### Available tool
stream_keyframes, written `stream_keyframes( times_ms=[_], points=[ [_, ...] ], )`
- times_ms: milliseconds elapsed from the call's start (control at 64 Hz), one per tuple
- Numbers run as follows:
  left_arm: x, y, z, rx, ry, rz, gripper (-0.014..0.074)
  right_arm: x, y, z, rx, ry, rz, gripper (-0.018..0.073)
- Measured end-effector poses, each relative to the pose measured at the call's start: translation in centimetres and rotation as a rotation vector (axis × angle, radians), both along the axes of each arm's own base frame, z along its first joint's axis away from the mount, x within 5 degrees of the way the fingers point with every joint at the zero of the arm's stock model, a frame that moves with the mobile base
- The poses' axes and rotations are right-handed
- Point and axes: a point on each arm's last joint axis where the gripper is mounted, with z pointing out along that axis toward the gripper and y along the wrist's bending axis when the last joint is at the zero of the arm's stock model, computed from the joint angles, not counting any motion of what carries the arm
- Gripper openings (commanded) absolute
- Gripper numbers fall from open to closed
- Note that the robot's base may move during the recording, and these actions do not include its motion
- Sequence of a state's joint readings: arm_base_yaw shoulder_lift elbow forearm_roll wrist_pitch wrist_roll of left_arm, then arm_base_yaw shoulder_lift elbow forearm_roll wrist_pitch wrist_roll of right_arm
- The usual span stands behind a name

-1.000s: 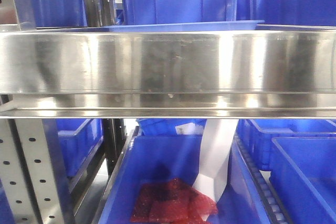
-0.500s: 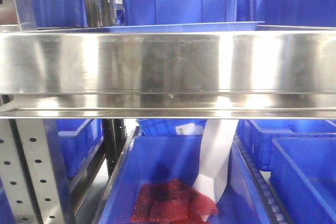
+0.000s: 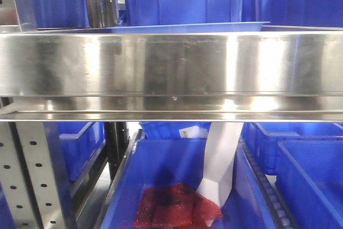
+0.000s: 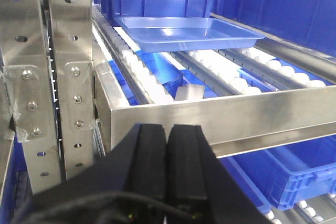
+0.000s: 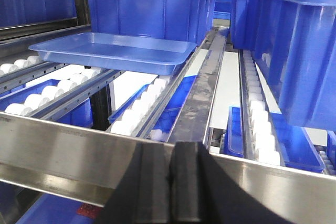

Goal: Grab blue tray and place on right shelf
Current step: 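Open both grippers and withdraw them from the tray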

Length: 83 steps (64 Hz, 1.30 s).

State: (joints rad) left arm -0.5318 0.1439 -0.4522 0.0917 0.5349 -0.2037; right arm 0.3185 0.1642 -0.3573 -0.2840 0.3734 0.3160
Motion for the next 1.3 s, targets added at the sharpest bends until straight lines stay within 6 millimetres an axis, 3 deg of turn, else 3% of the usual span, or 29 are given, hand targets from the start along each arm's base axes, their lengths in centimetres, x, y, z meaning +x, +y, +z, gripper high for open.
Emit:
stream_keyframes(
  times_ms=[359,516,672,938,1297],
  points=[
    [0.0,0.0,0.0,-0.003,-0.001,0.001,-0.0048,0.0,0.0,0.0,-0.002,-0.002,0.001,0.0057],
    [-0.2,0.3,-0.3,0.02,-0.027,0.08,-0.0048,0.0,0.0,0.0,-0.002,-0.002,0.001,0.0057],
    [0.0,0.5,-3.0,0.002,-0.074,0.214,-0.0048,0.0,0.0,0.0,-0.002,-0.002,0.001,0.0057],
    [2.0,1.0,-10.3,-0.046,-0.125,0.375,-0.0048,0.0,0.0,0.0,-0.006,-0.005,0.001,0.0057],
    [2.1,1.1,-10.5,-0.082,-0.153,0.394,-0.0048,0.0,0.0,0.1,-0.005,-0.008,0.002,0.0057]
  ],
)
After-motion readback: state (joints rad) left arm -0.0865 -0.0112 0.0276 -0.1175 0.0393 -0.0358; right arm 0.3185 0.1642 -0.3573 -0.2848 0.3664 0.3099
